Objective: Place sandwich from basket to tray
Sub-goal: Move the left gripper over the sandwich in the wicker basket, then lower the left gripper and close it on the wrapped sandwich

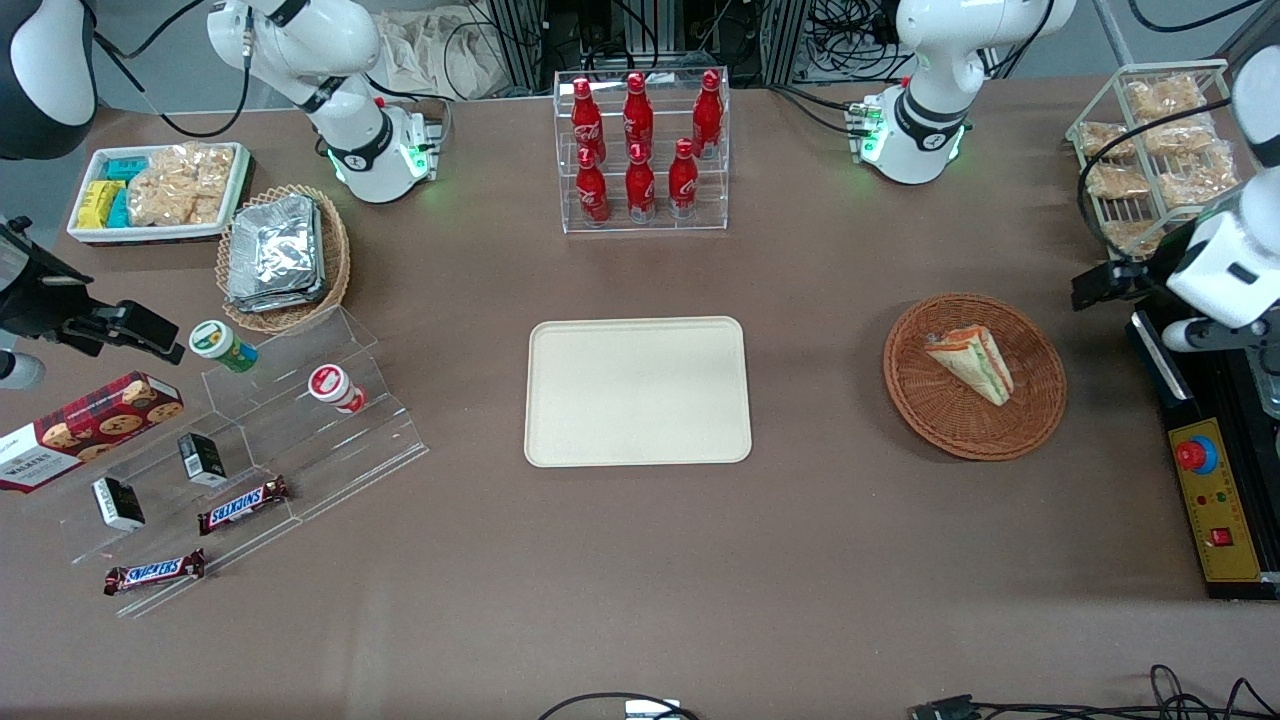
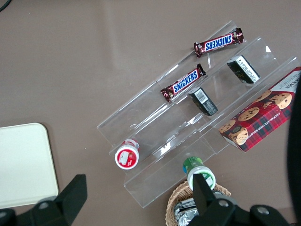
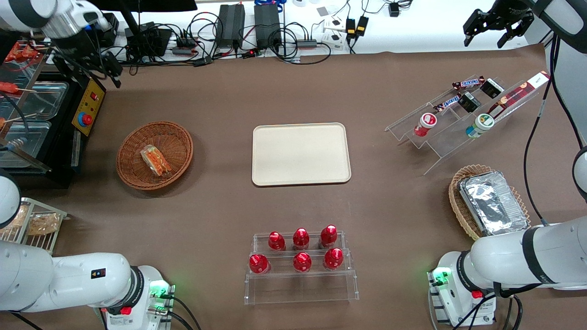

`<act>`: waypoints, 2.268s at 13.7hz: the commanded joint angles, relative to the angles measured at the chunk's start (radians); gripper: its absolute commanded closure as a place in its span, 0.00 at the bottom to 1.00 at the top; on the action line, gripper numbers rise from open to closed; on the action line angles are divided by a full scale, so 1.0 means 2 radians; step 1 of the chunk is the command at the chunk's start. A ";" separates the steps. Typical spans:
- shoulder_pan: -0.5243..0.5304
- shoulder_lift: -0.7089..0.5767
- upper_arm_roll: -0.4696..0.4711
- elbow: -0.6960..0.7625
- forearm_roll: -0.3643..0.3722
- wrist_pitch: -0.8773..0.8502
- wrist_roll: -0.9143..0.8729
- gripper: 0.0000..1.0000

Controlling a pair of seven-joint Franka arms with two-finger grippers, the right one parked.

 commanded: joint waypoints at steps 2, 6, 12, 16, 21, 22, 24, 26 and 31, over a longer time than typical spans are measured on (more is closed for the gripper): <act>0.005 -0.067 -0.002 -0.157 0.003 0.111 -0.072 0.00; 0.005 -0.068 -0.002 -0.232 0.003 0.199 -0.138 0.00; 0.025 -0.041 -0.003 -0.320 0.003 0.336 -0.211 0.00; 0.019 -0.020 -0.004 -0.337 0.002 0.378 -0.259 0.00; 0.012 0.009 -0.007 -0.357 0.002 0.436 -0.296 0.00; 0.012 0.016 -0.007 -0.357 0.002 0.441 -0.306 0.00; 0.007 0.026 -0.007 -0.363 0.002 0.459 -0.316 0.00; 0.007 0.037 -0.007 -0.373 0.002 0.487 -0.320 0.00; 0.007 0.060 -0.007 -0.379 0.002 0.517 -0.320 0.16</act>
